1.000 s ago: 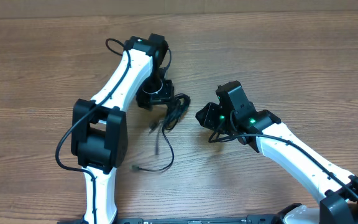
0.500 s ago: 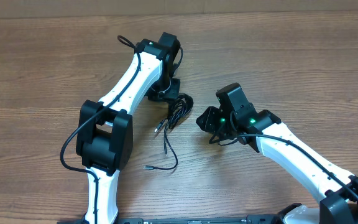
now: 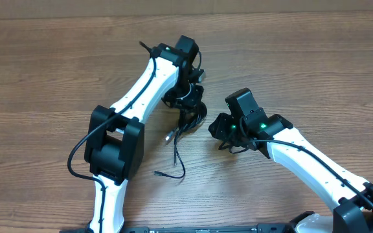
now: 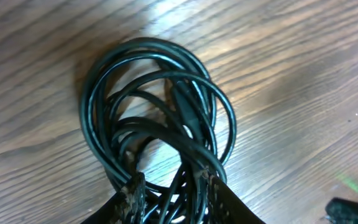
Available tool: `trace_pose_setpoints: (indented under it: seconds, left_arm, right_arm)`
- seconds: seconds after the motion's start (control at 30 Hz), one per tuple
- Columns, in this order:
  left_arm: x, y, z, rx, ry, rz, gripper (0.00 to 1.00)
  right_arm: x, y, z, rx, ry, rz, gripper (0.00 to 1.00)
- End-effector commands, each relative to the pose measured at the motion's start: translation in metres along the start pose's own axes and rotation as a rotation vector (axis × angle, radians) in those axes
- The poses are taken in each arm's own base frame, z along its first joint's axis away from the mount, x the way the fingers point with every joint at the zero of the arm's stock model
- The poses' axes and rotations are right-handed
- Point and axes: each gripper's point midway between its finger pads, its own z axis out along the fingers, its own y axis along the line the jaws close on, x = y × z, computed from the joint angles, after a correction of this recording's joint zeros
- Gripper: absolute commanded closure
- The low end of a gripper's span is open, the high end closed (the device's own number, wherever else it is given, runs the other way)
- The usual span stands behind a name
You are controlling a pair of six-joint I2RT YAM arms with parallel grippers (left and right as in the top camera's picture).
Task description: Untangle cables
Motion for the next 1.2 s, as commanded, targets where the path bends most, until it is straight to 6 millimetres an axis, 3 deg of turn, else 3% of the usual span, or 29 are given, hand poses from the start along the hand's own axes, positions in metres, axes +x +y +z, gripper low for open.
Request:
trace_pose_setpoints:
  seconds: [0.0, 0.17, 0.3, 0.5, 1.0, 1.07, 1.17]
  left_arm:
    - [0.001, -0.007, 0.004, 0.021, 0.011, 0.074, 0.66]
    - [0.005, 0.002, 0.003, -0.016, 0.026, 0.070, 0.65]
    - [0.008, 0.009, 0.001, -0.014, 0.038, 0.049, 0.65]
    - [0.015, 0.011, 0.004, -0.012, 0.068, 0.038, 0.66]
    - [0.008, 0.025, 0.050, -0.012, -0.006, 0.060, 0.66]
    - [0.008, 0.026, 0.053, -0.011, -0.013, 0.062, 0.71]
    - [0.006, 0.027, 0.057, -0.011, -0.027, 0.065, 0.95]
  right_arm:
    - [-0.008, -0.011, 0.001, 0.045, -0.037, 0.042, 0.61]
    - [-0.012, -0.012, 0.009, 0.011, -0.008, 0.085, 0.61]
    - [-0.012, 0.007, 0.024, -0.101, 0.044, 0.022, 0.61]
    - [-0.020, 0.008, 0.050, -0.118, 0.037, -0.007, 0.64]
    - [-0.015, 0.001, 0.058, -0.093, 0.059, 0.009, 0.76]
    - [-0.016, 0.000, 0.058, -0.087, 0.055, 0.016, 0.78]
    - [-0.018, -0.006, 0.059, -0.060, 0.038, 0.065, 0.82]
